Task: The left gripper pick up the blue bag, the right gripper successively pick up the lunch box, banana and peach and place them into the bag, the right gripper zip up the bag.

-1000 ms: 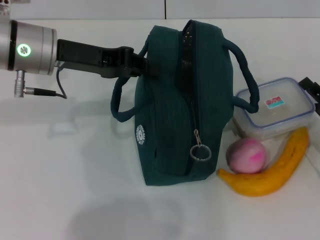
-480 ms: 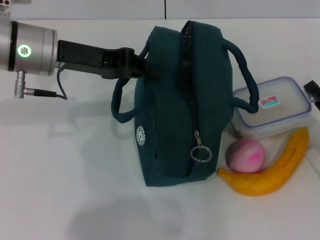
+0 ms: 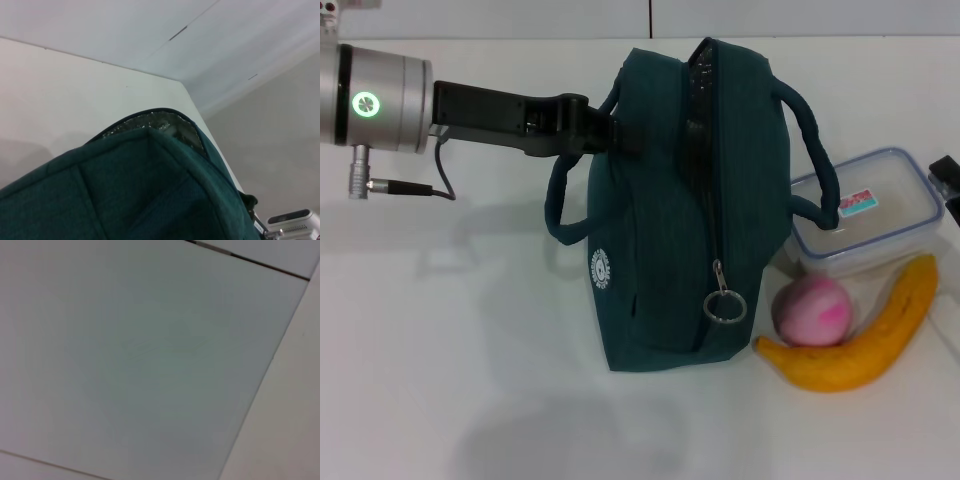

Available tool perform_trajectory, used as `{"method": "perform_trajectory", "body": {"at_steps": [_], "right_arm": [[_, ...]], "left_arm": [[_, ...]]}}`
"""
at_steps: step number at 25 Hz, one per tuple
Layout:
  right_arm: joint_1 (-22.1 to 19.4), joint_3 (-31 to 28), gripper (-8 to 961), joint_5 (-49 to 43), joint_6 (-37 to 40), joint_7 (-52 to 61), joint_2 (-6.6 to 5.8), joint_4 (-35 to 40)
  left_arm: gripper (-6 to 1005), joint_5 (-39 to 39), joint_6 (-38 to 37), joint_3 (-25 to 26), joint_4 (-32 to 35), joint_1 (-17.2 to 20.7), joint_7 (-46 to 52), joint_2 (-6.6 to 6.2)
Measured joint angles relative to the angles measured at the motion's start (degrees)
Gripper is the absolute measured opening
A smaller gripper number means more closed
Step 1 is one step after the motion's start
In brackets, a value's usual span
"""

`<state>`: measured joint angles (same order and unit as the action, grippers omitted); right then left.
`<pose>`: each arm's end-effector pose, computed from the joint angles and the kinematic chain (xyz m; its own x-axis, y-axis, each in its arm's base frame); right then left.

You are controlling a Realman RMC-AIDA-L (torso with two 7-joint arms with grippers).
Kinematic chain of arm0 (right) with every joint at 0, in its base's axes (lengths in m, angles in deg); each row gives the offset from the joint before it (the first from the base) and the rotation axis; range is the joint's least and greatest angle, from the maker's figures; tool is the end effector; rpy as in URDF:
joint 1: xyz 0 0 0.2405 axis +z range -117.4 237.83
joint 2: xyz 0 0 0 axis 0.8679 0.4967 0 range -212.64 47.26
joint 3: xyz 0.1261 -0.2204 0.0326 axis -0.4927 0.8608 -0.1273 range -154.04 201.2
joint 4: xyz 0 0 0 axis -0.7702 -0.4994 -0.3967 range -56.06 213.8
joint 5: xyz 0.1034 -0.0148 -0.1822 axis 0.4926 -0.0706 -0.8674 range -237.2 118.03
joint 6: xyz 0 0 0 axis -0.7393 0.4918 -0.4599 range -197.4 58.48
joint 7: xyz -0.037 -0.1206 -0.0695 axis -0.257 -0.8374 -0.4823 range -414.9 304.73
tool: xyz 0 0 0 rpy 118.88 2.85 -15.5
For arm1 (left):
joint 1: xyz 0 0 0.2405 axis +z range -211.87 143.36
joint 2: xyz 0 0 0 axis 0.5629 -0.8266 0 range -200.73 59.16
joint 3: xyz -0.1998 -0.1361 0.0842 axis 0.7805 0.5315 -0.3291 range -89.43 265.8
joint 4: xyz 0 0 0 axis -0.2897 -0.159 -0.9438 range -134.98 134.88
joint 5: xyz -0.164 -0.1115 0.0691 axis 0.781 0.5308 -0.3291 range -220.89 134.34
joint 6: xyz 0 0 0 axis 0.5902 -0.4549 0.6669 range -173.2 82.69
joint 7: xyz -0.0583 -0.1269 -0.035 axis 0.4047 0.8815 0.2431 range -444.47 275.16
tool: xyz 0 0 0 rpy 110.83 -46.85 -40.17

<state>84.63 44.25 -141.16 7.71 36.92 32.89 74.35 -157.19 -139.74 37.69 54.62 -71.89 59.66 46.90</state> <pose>0.3371 0.2962 -0.0179 -0.3906 -0.3995 -0.8294 -0.8744 -0.1208 0.4700 -0.1747 0.3652 0.0287 0.3862 0.8684 0.3109 0.8564 -0.4628 0.2288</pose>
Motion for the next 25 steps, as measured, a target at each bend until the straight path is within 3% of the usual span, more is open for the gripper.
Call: {"method": "perform_trajectory", "body": {"at_steps": [16, 25], "right_arm": [[-0.5, -0.8, 113, 1.0, 2.0, 23.4, 0.18, 0.0], [-0.7, -4.6, 126, 1.7, 5.6, 26.4, 0.26, -0.1]], "left_arm": [[43, 0.5, 0.0, 0.0, 0.0, 0.0, -0.4, -0.01], [43, 1.7, 0.0, -0.2, 0.0, 0.0, -1.4, -0.01]]}}
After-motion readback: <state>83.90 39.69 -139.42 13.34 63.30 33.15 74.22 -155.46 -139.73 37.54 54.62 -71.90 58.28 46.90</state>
